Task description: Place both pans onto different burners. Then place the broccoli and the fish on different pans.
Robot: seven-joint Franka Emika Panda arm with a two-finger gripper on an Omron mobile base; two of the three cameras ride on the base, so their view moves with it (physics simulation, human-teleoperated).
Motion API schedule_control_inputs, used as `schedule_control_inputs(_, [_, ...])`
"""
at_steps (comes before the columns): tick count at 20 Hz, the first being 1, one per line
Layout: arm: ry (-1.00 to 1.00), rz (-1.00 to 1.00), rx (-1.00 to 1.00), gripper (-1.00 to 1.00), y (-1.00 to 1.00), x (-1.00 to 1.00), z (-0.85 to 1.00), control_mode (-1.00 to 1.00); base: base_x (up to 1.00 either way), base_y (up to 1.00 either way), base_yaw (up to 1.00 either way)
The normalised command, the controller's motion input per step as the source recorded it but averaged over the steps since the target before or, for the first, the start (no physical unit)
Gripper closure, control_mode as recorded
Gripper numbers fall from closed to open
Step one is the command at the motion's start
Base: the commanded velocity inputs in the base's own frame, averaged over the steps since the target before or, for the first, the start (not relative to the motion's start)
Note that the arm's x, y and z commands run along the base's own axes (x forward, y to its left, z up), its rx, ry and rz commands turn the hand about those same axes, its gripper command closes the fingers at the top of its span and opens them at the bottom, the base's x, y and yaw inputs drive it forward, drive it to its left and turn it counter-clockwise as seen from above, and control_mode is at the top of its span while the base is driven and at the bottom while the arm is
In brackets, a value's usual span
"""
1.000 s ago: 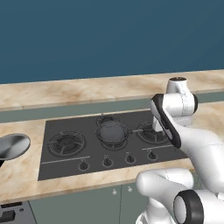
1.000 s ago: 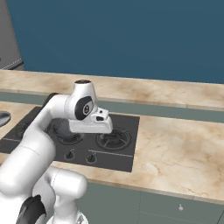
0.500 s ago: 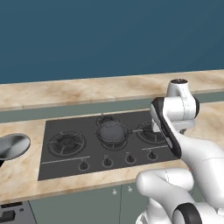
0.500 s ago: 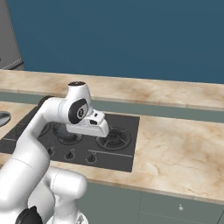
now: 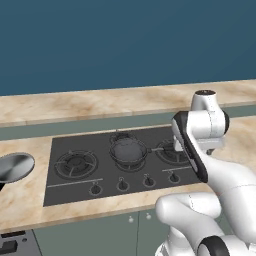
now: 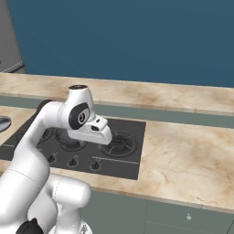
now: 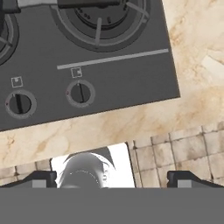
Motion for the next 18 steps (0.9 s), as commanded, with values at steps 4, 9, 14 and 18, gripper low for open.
schedule_control_inputs(4, [0.00,0.00,0.03,-1.00,0.00,-0.17,0.01,-1.00,0.00,0.00,0.00])
schedule_control_inputs(9, [0.01,0.00,0.07,-1.00,0.04,-0.16,0.02,-1.00,0.00,0.00,0.00])
schedule_control_inputs(14, [0.00,0.00,0.02,-1.00,0.21,-0.10,0.00,-1.00,0.00,0.00,0.00])
schedule_control_inputs(18, [0.00,0.00,0.00,-1.00,0.31,-0.01,0.00,-1.00,0.00,0.00,0.00])
